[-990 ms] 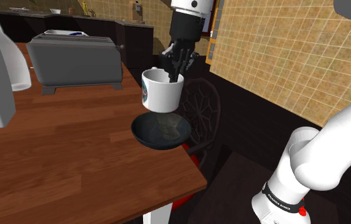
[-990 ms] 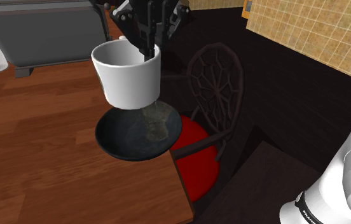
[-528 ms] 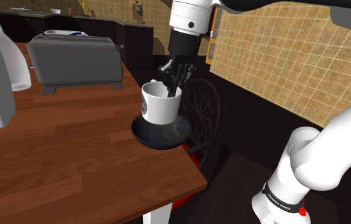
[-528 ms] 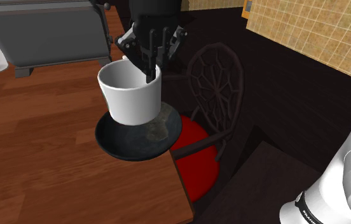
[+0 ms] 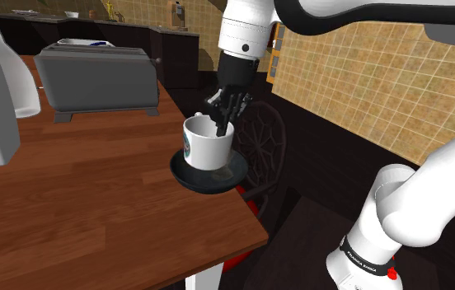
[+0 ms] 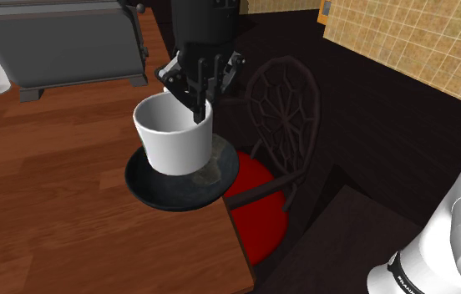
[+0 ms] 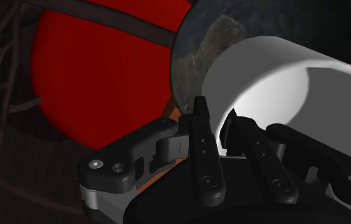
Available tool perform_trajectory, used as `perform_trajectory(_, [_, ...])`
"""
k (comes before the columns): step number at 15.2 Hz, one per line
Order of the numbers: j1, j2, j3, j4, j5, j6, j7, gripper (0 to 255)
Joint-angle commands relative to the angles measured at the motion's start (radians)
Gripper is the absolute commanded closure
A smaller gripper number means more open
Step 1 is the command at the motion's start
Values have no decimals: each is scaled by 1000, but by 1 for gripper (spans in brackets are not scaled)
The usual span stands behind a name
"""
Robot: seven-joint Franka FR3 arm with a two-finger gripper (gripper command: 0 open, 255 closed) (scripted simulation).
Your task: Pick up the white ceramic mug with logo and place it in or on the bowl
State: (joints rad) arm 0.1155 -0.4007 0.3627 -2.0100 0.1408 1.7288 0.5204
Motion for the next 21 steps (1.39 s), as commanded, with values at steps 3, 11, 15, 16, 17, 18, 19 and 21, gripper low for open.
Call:
perform_trajectory(3, [0, 0, 0, 0, 0, 1, 0, 255])
perform_trajectory(11, [-3, 7, -5, 73, -5, -66, 3, 0])
perform_trajectory(15, [-6, 18, -8, 144, -9, -126, 6, 0])
perform_trajectory(16, [-6, 18, -8, 144, -9, -126, 6, 0])
perform_trajectory(17, [-6, 18, -8, 144, -9, -126, 6, 0])
perform_trajectory(18, [-6, 18, -8, 144, -9, -126, 6, 0])
perform_trajectory(19, [-6, 18, -8, 144, -9, -126, 6, 0])
perform_trajectory(21, [-6, 18, -8, 144, -9, -126, 6, 0])
